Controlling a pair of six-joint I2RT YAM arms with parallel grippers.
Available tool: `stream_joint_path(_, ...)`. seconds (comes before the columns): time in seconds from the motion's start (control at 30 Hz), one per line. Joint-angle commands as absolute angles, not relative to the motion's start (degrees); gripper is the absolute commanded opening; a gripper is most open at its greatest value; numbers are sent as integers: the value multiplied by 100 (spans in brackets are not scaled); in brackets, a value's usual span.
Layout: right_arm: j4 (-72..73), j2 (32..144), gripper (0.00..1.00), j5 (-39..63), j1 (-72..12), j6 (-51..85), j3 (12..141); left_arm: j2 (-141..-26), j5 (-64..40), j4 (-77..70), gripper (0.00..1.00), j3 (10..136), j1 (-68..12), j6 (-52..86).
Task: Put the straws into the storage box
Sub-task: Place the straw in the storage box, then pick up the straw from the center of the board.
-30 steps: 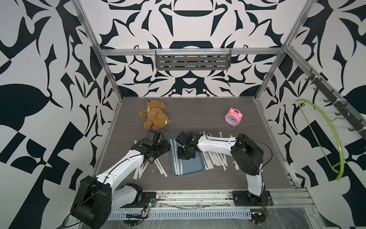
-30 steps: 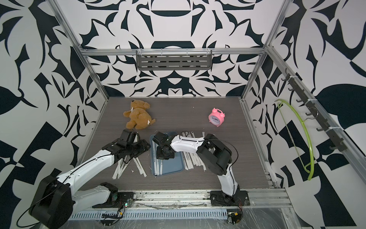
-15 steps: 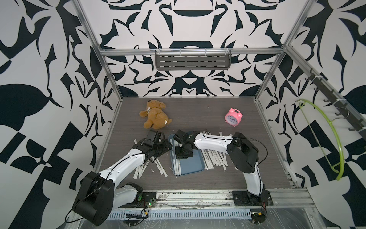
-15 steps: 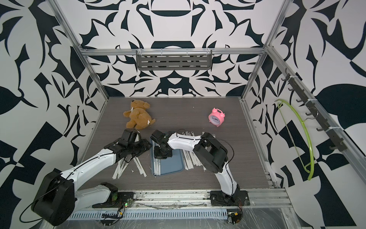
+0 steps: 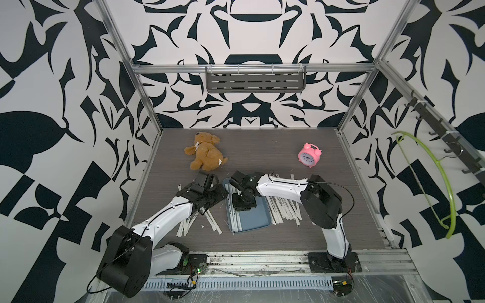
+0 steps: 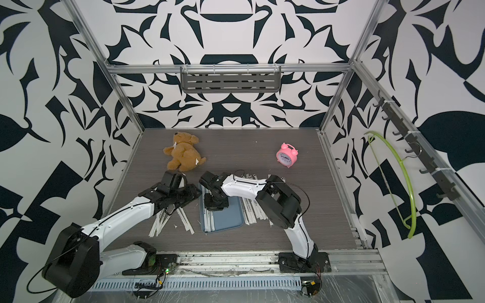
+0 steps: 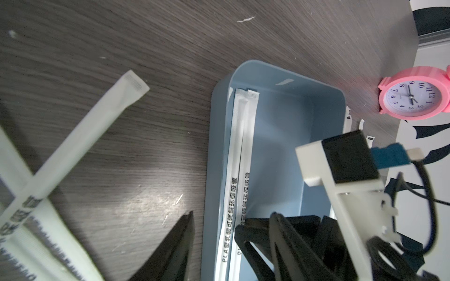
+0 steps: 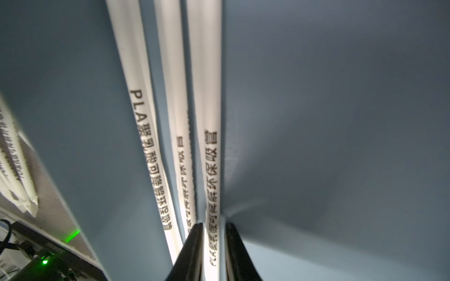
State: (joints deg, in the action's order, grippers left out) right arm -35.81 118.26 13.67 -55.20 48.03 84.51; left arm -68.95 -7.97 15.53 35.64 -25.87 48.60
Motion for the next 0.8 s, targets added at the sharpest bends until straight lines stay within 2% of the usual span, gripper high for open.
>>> stream_joint_path(0.0, -3867, 11663, 24, 1187, -5517, 4651, 8638, -6819, -791, 1705, 56, 3535, -2575, 4798)
stream_joint_path(0.27, -4023, 11262, 28, 1112, -5419, 4440, 8670, -6729, -480, 2268, 54, 3841, -2571, 4469)
stream_joint_path(0.4, -4198, 10599, 27, 1112, -5155, 4104, 8422, -6510, 492, 3446, 53, 4404, -2558, 3768)
stream_joint_path(0.5, -4328, 10004, 26, 1090, -4779, 3889, 8062, -6460, 902, 4097, 48, 4666, -2419, 3366)
stream_joint_path(0.63, -4434, 9547, 26, 865, -4434, 3690, 7752, -6505, 692, 4284, 43, 4508, -2008, 3120)
stream_joint_path(0.77, -4453, 9359, 26, 765, -4158, 3595, 7469, -6823, 416, 4326, 45, 4583, -1837, 2990)
